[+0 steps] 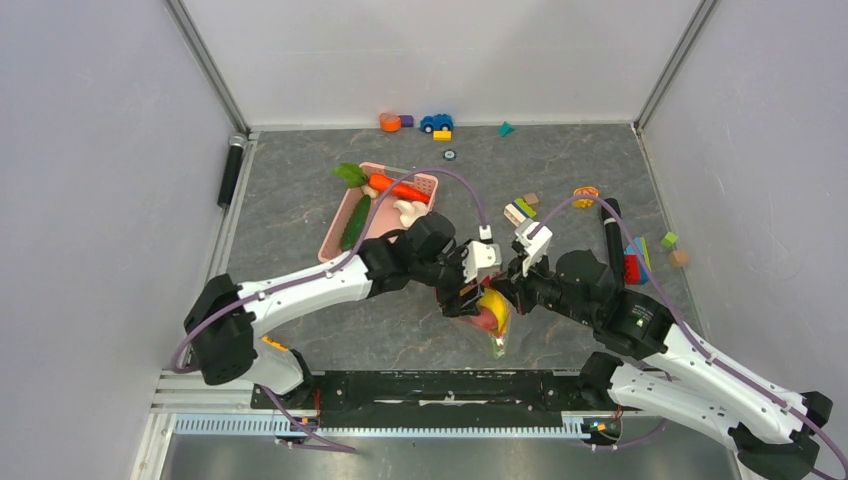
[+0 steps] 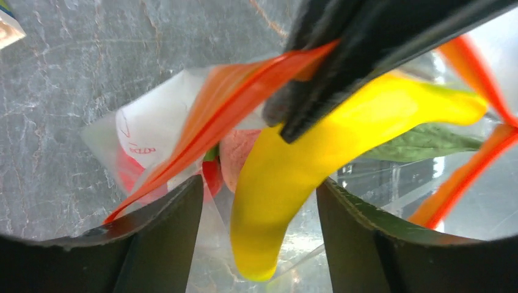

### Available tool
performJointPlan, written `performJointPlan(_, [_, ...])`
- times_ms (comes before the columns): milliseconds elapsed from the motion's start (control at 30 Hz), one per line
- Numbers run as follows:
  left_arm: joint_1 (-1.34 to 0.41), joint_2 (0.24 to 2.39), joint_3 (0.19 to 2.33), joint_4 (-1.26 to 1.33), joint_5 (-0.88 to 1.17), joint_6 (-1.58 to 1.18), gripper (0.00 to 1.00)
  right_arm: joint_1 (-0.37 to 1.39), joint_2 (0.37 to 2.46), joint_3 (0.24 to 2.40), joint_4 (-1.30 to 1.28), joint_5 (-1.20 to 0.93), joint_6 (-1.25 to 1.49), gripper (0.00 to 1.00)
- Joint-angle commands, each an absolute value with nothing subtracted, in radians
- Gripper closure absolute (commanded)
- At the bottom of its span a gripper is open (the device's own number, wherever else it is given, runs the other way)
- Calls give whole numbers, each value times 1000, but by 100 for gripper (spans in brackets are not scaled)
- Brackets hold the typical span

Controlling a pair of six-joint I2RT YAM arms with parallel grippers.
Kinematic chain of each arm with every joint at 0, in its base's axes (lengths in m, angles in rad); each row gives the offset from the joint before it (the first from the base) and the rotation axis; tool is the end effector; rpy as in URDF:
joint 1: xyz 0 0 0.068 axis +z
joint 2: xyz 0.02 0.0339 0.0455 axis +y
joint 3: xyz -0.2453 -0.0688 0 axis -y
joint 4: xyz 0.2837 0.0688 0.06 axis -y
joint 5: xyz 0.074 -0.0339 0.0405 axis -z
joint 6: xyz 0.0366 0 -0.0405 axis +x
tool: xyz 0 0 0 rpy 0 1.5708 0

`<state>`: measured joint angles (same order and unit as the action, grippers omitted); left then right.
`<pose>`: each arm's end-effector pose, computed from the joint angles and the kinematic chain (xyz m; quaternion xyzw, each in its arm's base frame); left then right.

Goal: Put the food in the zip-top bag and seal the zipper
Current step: Place the fake fruit in the zipper food storage bag.

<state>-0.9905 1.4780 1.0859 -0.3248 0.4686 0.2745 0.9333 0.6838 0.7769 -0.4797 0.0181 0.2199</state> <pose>0.1851 -0.3124 0.2347 0.6009 0.6573 -0.3391 0.3032 0.1250 0.1677 0.3129 -0.2850 0.7793 0.2980 0.4719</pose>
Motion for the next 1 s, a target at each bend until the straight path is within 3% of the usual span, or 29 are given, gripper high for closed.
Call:
performJointPlan(0, [-998,1348,1100,-230,481,159,17,936,667,819,-408,55,225,100])
performJointPlan(33, [-999,1330,1091,-213,487,139,1,936,669,818,-408,67,229,100])
performJointPlan(67, [-999,1306,1083,-192,487,114,0,936,670,816,-410,75,232,100])
performJointPlan(233, [-999,1218,1059,-142,402,-32,0,936,677,816,-417,117,242,100])
performJointPlan(433, [-999,1154,1027,-235,88,-233,0,935,669,809,-418,136,242,100])
performJointPlan(733, [-1049,1118,996,-399,7,-425,0,936,682,806,-418,151,239,100])
performJointPlan(867, [-1094,1135,997,-469,-175,-452,0,936,683,805,-418,139,235,100])
performJointPlan(967, [-1104,1200,1031,-517,-181,-455,4,936,677,804,-418,140,231,100])
